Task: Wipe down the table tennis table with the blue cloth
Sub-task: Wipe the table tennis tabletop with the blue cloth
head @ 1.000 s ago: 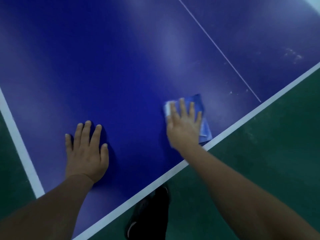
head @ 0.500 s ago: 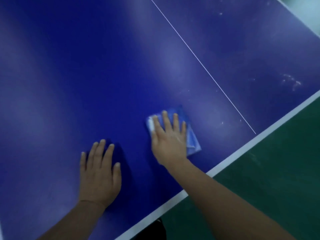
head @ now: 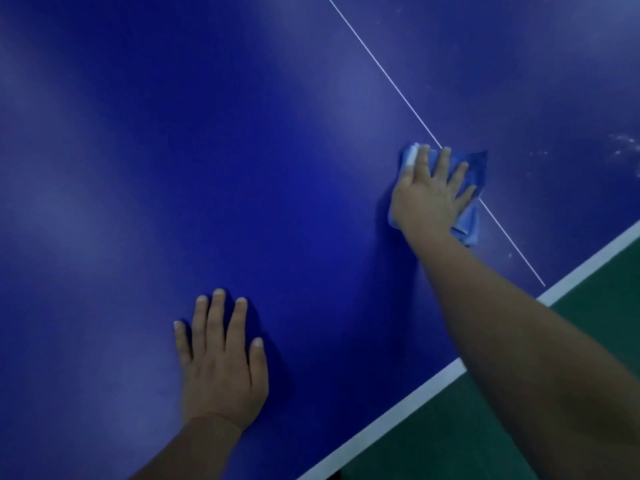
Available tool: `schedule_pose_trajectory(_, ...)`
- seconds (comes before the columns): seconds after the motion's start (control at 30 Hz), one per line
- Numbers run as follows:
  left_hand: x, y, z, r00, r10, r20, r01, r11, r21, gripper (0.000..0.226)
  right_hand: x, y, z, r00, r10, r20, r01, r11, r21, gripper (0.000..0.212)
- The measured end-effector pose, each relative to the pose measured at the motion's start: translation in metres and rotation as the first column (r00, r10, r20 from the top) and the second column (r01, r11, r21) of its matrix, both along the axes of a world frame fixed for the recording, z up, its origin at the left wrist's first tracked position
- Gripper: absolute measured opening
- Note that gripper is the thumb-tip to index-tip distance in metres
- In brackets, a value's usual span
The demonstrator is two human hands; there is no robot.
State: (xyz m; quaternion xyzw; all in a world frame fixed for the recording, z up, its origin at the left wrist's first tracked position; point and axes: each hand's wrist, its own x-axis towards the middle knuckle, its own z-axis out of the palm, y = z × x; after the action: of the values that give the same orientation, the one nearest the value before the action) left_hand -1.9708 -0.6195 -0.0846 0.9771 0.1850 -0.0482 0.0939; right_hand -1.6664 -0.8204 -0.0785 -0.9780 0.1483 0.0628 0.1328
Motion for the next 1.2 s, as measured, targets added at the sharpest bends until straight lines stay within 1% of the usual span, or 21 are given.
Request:
schedule_pose_trajectory(0.03,0.0,0.0,0.001,1.0,0.001,-0.013,-0.001,1.0,-0.005,0.062,-0.002,0.019,0.0,1.0,-0.003,0.028,0.003,1.0,-0.008,0.056)
schedule_pose_trajectory(0.07,0.001,0.0,0.002,1.0,0.006,-0.023,-0.006,1.0,-0.011,0.062,-0.009,0.042,0.0,0.997,0.055,0.048,-0.055,0.998,-0.009,0.056)
schedule_pose_trajectory(0.1,0.001,0.0,0.003,1.0,0.01,-0.029,-0.01,1.0,-0.012,0.063,-0.022,0.066,0.001,0.984,0.166,0.068,-0.165,0.986,-0.014,0.057)
schedule_pose_trajectory(0.17,0.001,0.001,0.004,0.999,0.008,-0.037,-0.008,1.0,-0.007,0.064,-0.062,0.098,-0.003,0.9,0.427,0.091,-0.426,0.904,-0.039,0.055)
schedule_pose_trajectory(0.2,0.002,0.001,0.005,0.999,0.006,-0.038,-0.006,1.0,-0.006,0.064,-0.082,0.095,-0.004,0.864,0.497,0.082,-0.496,0.868,-0.041,0.054)
schedule_pose_trajectory(0.27,0.002,0.002,0.006,0.999,0.013,-0.037,-0.013,1.0,-0.008,0.065,-0.106,0.05,-0.007,0.882,0.468,0.053,-0.464,0.883,-0.067,0.054)
schedule_pose_trajectory(0.37,0.003,0.001,0.008,0.999,0.012,-0.04,-0.012,1.0,-0.008,0.065,-0.117,-0.061,-0.002,0.989,0.145,-0.009,-0.145,0.974,-0.175,0.053)
schedule_pose_trajectory(0.43,0.003,0.001,0.009,0.999,0.017,-0.046,-0.017,1.0,-0.016,0.066,-0.116,-0.113,0.005,0.994,-0.084,-0.066,0.075,0.989,-0.126,0.055)
schedule_pose_trajectory(0.5,0.002,0.0,0.009,0.998,0.018,-0.054,-0.019,1.0,-0.018,0.066,-0.114,-0.11,0.004,0.98,-0.192,-0.048,0.186,0.977,-0.106,0.056)
schedule_pose_trajectory(0.53,0.002,0.0,0.009,0.998,0.02,-0.054,-0.021,1.0,-0.021,0.066,-0.116,-0.09,0.003,0.985,-0.171,-0.016,0.168,0.979,-0.118,0.056)
schedule_pose_trajectory(0.57,0.003,0.0,0.008,0.998,0.02,-0.053,-0.022,1.0,-0.022,0.066,-0.12,-0.064,0.002,0.996,-0.091,0.015,0.092,0.988,-0.122,0.056)
schedule_pose_trajectory(0.6,0.003,-0.001,0.008,0.998,0.019,-0.054,-0.02,1.0,-0.018,0.066,-0.128,-0.04,0.0,0.999,0.042,0.034,-0.037,0.992,-0.124,0.056)
schedule_pose_trajectory(0.67,0.003,0.0,0.007,0.998,0.019,-0.052,-0.019,1.0,0.002,0.066,-0.151,-0.007,-0.006,0.922,0.386,0.024,-0.381,0.916,-0.128,0.054)
schedule_pose_trajectory(0.7,0.003,-0.002,0.008,0.998,0.023,-0.051,-0.023,1.0,0.006,0.066,-0.157,-0.011,-0.007,0.875,0.484,0.001,-0.479,0.867,-0.139,0.054)
schedule_pose_trajectory(0.73,0.003,-0.003,0.009,0.998,0.028,-0.048,-0.028,1.0,0.004,0.066,-0.153,-0.027,-0.007,0.868,0.496,-0.018,-0.493,0.858,-0.143,0.054)
schedule_pose_trajectory(0.77,0.004,-0.003,0.009,0.999,0.031,-0.044,-0.031,1.0,0.002,0.066,-0.148,-0.048,-0.007,0.901,0.433,-0.034,-0.433,0.888,-0.155,0.056)
schedule_pose_trajectory(0.87,0.005,-0.002,0.007,0.999,0.022,-0.044,-0.022,1.0,0.0,0.065,-0.139,-0.107,-0.002,0.989,0.127,-0.078,-0.138,0.977,-0.161,0.059)
schedule_pose_trajectory(0.93,0.003,-0.001,0.005,0.999,0.015,-0.042,-0.015,1.0,0.004,0.065,-0.14,-0.102,0.002,0.995,0.066,-0.068,-0.075,0.988,-0.136,0.06)
schedule_pose_trajectory(1.0,0.001,-0.001,0.003,0.999,0.011,-0.033,-0.011,1.0,0.007,0.064,-0.14,-0.063,0.004,0.988,0.154,-0.016,-0.155,0.98,-0.125,0.058)
schedule_pose_trajectory(1.1,0.0,-0.001,0.0,1.0,0.014,-0.02,-0.013,0.999,0.03,0.062,-0.115,0.014,0.0,0.914,0.403,0.036,-0.398,0.911,-0.108,0.055)
schedule_pose_trajectory(1.2,0.0,0.002,-0.004,0.999,0.005,-0.035,-0.002,0.998,0.068,0.063,-0.059,0.09,-0.005,0.863,0.501,0.062,-0.499,0.865,-0.042,0.055)
